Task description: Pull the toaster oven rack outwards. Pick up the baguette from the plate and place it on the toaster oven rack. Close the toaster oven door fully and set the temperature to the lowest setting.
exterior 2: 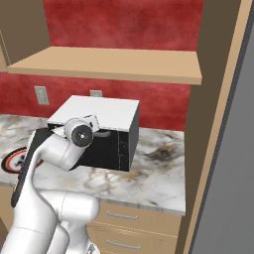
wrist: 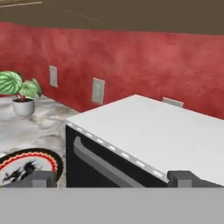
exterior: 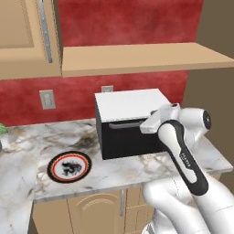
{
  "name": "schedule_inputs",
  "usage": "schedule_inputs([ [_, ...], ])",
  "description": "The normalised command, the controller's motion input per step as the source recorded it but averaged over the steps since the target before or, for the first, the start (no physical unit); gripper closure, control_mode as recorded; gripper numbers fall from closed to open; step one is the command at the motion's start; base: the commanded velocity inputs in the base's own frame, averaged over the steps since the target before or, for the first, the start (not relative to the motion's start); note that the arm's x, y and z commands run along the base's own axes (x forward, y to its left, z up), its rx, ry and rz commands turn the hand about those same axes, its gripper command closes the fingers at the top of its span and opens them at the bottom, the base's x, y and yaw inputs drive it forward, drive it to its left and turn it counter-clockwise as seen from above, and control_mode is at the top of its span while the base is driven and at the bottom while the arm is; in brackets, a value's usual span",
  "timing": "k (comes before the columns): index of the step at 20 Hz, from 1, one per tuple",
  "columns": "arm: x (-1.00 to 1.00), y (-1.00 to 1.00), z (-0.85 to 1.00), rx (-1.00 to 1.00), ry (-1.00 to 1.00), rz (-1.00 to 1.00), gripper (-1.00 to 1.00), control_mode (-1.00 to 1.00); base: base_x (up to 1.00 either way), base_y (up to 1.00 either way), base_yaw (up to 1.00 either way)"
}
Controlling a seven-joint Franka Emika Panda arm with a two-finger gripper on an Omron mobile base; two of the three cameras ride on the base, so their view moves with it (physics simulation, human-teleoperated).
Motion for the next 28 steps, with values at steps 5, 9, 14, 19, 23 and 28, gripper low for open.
schedule_inputs([
  [5,-0.46,-0.63,0.39,0.18,-0.18,0.00,-1.00,-1.00,0.00,0.00,0.00],
  [9,-0.36,-0.58,0.13,0.07,-0.03,0.00,-1.00,-1.00,0.00,0.00,0.00],
  [14,-0.30,-0.57,0.00,0.00,-0.01,0.00,-1.00,-1.00,0.00,0.00,0.00],
  [19,-0.29,-0.53,0.00,0.10,0.02,-0.18,-1.00,-1.00,0.00,0.00,0.00],
  [23,-0.23,-0.48,0.00,0.15,0.05,-0.24,-1.00,-1.00,0.00,0.00,0.00],
  [28,-0.09,-0.29,-0.07,0.15,0.15,-0.20,-1.00,-1.00,0.00,0.00,0.00],
])
